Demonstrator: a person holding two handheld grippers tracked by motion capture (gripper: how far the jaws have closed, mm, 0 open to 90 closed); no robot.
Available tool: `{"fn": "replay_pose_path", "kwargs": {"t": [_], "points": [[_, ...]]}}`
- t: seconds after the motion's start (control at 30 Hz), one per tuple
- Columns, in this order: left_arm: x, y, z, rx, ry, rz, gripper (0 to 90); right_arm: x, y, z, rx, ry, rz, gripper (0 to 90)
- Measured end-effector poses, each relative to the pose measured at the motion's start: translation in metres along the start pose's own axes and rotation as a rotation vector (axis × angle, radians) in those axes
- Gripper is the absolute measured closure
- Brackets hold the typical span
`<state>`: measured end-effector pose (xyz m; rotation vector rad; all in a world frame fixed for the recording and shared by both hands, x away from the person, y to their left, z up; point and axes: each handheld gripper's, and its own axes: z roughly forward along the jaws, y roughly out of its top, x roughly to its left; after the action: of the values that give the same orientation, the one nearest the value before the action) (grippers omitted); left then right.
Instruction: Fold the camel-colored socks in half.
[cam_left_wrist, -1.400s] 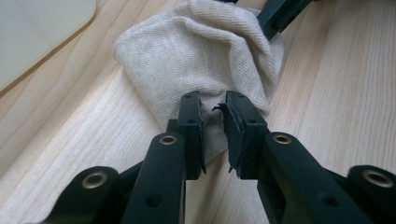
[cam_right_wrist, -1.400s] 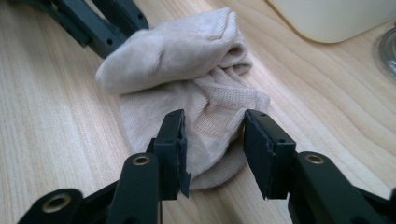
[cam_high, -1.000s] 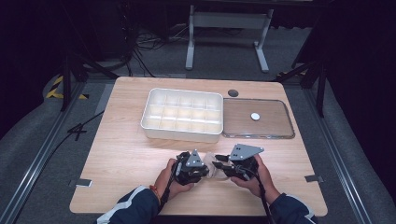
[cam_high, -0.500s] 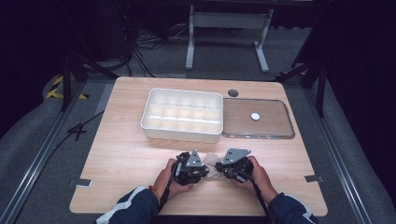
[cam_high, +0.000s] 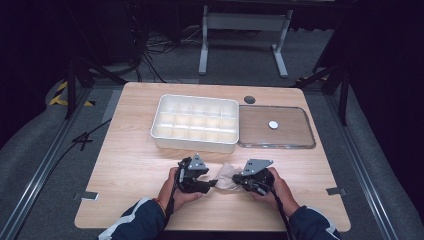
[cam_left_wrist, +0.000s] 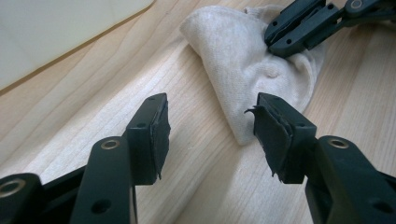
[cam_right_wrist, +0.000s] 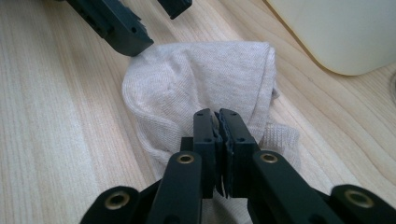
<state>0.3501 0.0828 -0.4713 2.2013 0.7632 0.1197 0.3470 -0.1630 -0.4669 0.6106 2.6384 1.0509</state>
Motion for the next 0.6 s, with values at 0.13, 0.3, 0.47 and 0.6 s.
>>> {"fn": "replay_pose_path", "kwargs": {"t": [0.13,0.3,0.47,0.6], "points": [[-0.004,0.001,0.01,0.033,0.012,0.034,41.9,0.001,0.0,0.0,-0.004,-0.008,-0.008,85.0],[-0.011,0.001,0.012,0.05,0.075,0.102,43.2,0.003,0.004,-0.004,-0.013,-0.035,-0.014,72.3],[-0.014,0.0,0.014,0.04,0.093,0.098,45.2,0.009,0.012,-0.014,-0.087,-0.032,-0.008,72.3],[-0.012,0.0,0.013,0.039,0.088,0.111,47.5,0.015,0.012,-0.01,-0.043,-0.026,-0.037,75.1]]}}
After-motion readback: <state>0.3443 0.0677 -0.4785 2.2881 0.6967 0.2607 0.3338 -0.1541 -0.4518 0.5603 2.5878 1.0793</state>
